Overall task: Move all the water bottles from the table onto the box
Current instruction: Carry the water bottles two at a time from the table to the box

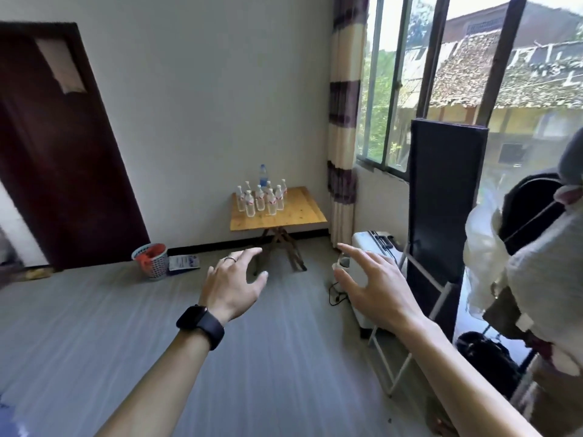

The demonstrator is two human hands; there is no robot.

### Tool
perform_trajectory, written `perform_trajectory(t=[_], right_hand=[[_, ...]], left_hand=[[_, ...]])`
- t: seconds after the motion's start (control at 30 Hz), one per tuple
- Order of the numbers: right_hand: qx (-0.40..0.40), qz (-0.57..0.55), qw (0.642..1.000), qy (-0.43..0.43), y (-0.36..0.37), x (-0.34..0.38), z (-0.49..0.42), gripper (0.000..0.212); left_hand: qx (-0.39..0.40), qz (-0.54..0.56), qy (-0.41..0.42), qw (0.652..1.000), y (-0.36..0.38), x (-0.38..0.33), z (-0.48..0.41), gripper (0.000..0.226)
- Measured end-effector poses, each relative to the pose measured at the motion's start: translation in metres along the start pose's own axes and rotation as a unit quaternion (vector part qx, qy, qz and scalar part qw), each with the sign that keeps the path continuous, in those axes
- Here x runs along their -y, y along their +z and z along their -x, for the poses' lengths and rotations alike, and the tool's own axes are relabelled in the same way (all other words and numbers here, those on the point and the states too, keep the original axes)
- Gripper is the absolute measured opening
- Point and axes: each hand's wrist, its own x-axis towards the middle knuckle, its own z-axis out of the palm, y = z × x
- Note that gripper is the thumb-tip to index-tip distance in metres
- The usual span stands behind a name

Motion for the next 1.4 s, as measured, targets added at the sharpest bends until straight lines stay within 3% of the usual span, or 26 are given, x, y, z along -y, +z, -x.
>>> perform_trajectory(t=[0.43,0.8,1.4], right_hand=[[-0.014,-0.057,0.998,-0.034,0.131,-0.037,-0.232,0.049],[-0.01,-0.042,0.998,-0.036,0.253,-0.099,-0.429,0.042],[0.092,-0.023,0.995,-0.032,0.476,-0.191,-0.77,0.044]], left_hand=[[-0.043,0.036,-0.04,0.998,0.035,0.107,-0.214,0.049],[-0.001,0.0,-0.063,0.998,0.129,0.197,-0.411,0.044],[0.029,-0.003,-0.145,0.989,0.273,0.363,-0.72,0.043]])
